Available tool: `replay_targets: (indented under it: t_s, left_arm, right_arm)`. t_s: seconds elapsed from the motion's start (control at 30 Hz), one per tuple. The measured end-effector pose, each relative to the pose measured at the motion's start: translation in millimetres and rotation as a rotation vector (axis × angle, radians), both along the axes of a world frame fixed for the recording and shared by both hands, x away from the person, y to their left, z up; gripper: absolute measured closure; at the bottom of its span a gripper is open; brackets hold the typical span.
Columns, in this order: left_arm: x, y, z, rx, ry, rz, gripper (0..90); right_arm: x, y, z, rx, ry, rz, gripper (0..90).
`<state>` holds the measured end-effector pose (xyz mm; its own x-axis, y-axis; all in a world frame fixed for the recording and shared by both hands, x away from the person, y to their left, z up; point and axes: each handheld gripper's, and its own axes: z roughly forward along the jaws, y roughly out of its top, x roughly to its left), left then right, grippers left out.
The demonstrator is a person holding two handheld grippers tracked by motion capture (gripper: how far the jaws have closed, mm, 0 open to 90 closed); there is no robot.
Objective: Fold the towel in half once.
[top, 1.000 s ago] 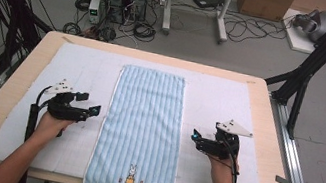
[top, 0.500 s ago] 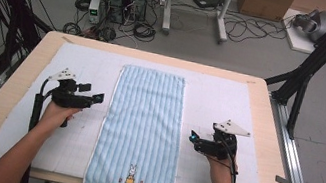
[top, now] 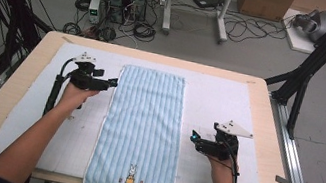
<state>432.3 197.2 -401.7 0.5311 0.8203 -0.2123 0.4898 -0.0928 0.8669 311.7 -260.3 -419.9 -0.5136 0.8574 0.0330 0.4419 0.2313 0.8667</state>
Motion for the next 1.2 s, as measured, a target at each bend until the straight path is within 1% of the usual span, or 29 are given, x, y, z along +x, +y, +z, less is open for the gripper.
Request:
replay_targets:
  t_s: [0.03, 0.07, 0.1, 0.17, 0.2, 0.23, 0.27, 0.3, 0.37, 0.43, 0.5, 0.57, 0.63, 0.67, 0.77, 0.8, 0.87, 0.9, 0.93, 1.0, 1.07, 1.13, 1.2]
  left_arm:
    - [4.4, -2.2, -1.0, 0.009, 0.014, 0.009, 22.9]
    - [8.7, -3.9, -2.9, 0.009, 0.025, 0.014, 24.1]
    - [13.3, -6.7, -5.1, 0.024, 0.046, 0.021, 25.3]
    - [21.3, -11.8, -10.7, 0.054, 0.066, 0.031, 26.1]
    - [24.7, -15.1, -13.9, 0.074, 0.070, 0.047, 26.1]
    - [27.8, -18.6, -17.3, 0.102, 0.064, 0.069, 26.1]
    - [30.7, -21.7, -20.3, 0.130, 0.071, 0.086, 26.3]
    - [33.1, -23.9, -23.6, 0.149, 0.072, 0.085, 27.0]
    - [36.9, -28.2, -28.7, 0.174, 0.079, 0.090, 27.1]
    - [39.7, -31.4, -33.0, 0.179, 0.091, 0.087, 27.0]
    - [41.0, -33.5, -36.6, 0.195, 0.092, 0.074, 27.1]
    - [41.9, -36.0, -40.9, 0.213, 0.109, 0.078, 28.0]
    - [42.6, -37.5, -45.2, 0.230, 0.132, 0.076, 31.6]
    - [42.1, -38.7, -45.9, 0.241, 0.124, 0.078, 32.8]
    - [41.6, -40.1, -45.5, 0.259, 0.117, 0.086, 34.9]
    - [41.2, -39.8, -45.2, 0.267, 0.113, 0.091, 38.0]
    - [40.8, -39.2, -44.5, 0.276, 0.108, 0.079, 42.5]
    - [40.1, -39.6, -44.1, 0.268, 0.107, 0.065, 47.3]
    - [39.4, -40.6, -43.7, 0.269, 0.105, 0.051, 53.3]
    - [38.4, -42.9, -43.7, 0.278, 0.090, 0.023, 62.2]
    - [38.3, -43.5, -44.2, 0.259, 0.089, 0.007, 69.7]
    - [39.0, -42.1, -44.9, 0.225, 0.100, 0.002, 75.6]
    - [39.7, -39.9, -45.0, 0.202, 0.109, 0.002, 80.8]
  right_arm:
    - [-0.3, -0.1, 0.0, 0.003, 0.004, -0.003, 11.4]
    - [-0.2, -0.3, -0.2, 0.003, 0.004, -0.003, 11.4]
    - [-0.1, -0.4, -0.4, 0.003, 0.004, -0.002, 11.4]
    - [0.0, 0.1, -1.0, 0.000, 0.006, 0.001, 11.4]
    - [-0.1, 0.8, -1.1, 0.001, 0.005, -0.001, 11.4]
    - [-0.2, 1.2, -1.1, -0.001, 0.003, 0.003, 11.4]
    - [-0.3, 1.3, -1.1, -0.002, -0.002, 0.006, 11.4]
    - [-0.4, 1.3, -0.9, -0.002, -0.005, 0.007, 11.4]
    - [-0.9, 1.1, -0.9, 0.002, 0.000, 0.006, 11.4]
    - [-0.9, 0.4, -1.5, 0.006, 0.002, 0.008, 11.4]
    - [-0.8, -0.2, -2.2, 0.006, 0.005, 0.006, 11.4]
    - [-0.8, -0.5, -2.6, 0.007, 0.009, 0.003, 11.4]
    - [-0.9, -0.1, -2.9, 0.008, 0.013, 0.002, 11.4]
    - [-0.5, -0.1, -3.2, 0.004, 0.012, 0.005, 11.4]
    - [-0.1, 0.6, -4.1, 0.001, 0.011, 0.011, 11.4]
    - [0.1, 0.8, -4.3, 0.003, 0.014, 0.012, 11.4]
    - [0.3, 1.8, -4.6, 0.002, 0.019, 0.011, 11.4]
    - [0.8, 2.1, -4.9, -0.001, 0.017, 0.015, 11.4]
    - [1.5, 2.6, -5.3, -0.002, 0.017, 0.016, 11.4]
    - [3.6, 3.7, -6.3, 0.001, 0.022, 0.017, 11.4]
    - [5.8, 6.5, -7.0, 0.008, 0.031, 0.026, 11.4]
    - [8.2, 10.1, -6.6, 0.021, 0.038, 0.050, 11.4]
    - [11.8, 13.4, -4.9, 0.030, 0.037, 0.047, 11.4]
